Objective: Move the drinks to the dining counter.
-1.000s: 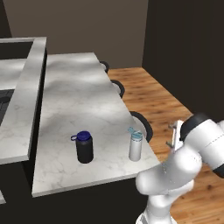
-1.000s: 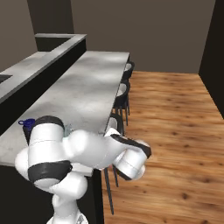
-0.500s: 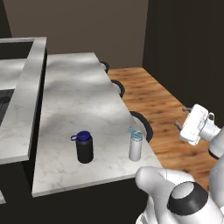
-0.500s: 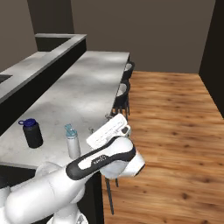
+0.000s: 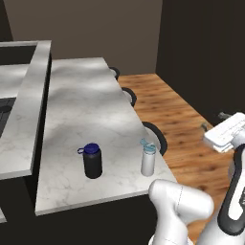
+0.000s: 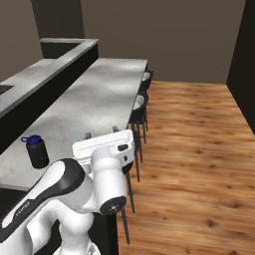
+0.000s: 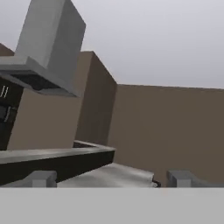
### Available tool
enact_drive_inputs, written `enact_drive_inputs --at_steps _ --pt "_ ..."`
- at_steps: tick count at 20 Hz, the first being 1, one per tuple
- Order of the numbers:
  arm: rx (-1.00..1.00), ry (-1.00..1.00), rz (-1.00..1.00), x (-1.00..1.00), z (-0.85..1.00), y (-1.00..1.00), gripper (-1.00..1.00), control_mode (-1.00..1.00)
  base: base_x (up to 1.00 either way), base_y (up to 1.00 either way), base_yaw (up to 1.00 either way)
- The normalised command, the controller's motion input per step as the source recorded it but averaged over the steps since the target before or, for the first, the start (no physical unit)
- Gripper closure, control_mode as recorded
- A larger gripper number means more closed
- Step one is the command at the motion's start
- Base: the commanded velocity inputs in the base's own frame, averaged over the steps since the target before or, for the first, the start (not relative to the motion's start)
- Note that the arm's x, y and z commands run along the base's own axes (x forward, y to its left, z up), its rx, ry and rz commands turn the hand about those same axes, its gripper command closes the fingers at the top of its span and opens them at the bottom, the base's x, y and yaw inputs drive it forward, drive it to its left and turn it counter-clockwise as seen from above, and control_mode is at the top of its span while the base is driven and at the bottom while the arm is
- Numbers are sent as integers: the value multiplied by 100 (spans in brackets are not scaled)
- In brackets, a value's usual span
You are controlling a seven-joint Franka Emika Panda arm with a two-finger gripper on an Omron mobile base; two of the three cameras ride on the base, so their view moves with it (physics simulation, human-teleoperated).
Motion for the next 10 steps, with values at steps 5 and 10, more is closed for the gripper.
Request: enact_drive_inputs --at_steps 5,10 --pt "20 34 -34 -63 52 -1 -100 -100 0 0 0" --pt "22 40 -18 -28 35 0 -100 -100 0 0 0"
